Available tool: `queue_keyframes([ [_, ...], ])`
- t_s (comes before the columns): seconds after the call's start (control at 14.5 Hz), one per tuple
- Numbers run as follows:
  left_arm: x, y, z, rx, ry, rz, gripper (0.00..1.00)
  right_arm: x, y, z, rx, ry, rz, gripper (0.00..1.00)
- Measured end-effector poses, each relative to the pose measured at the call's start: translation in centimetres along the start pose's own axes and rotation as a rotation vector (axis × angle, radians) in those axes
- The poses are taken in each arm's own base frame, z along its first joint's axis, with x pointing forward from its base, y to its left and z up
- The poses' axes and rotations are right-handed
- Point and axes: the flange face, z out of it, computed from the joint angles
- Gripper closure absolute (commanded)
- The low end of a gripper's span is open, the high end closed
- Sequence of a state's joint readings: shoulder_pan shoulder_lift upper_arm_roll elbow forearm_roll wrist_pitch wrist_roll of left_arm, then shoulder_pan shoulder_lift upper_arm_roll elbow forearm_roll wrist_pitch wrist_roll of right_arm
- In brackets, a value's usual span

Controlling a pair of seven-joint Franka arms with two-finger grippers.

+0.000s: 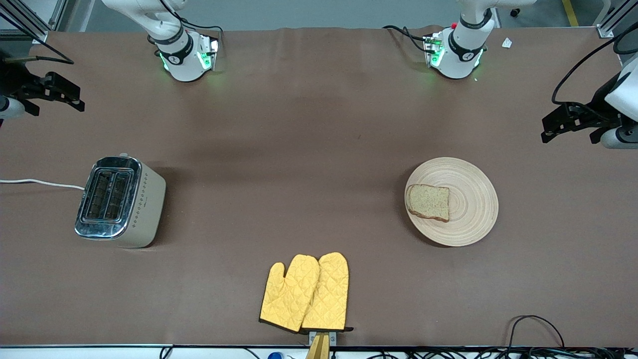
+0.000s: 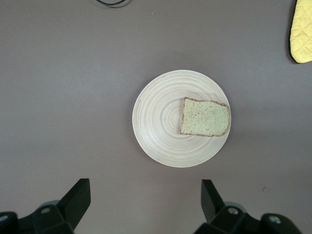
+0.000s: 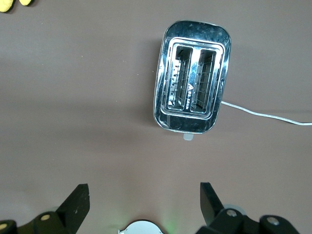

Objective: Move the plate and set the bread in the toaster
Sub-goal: 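Reach the left gripper toward the rim of the wooden plate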

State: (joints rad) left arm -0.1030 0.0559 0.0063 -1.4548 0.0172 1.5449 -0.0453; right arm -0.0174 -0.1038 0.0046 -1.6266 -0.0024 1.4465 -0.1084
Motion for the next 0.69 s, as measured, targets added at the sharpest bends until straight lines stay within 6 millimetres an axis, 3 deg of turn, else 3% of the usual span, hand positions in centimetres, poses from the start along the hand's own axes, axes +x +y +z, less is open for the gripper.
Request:
queue_keyframes([
  [0.48,0.4,-0.6,0.7,0.001,-0.012,-0.011,0.0,0.0,0.0,0.0,0.0,0.0,0.0,0.0],
  [0.69,1.4,-3.8,2.9,-0.009,-0.049,-0.068,0.0,0.0,0.0,0.0,0.0,0.0,0.0,0.0],
])
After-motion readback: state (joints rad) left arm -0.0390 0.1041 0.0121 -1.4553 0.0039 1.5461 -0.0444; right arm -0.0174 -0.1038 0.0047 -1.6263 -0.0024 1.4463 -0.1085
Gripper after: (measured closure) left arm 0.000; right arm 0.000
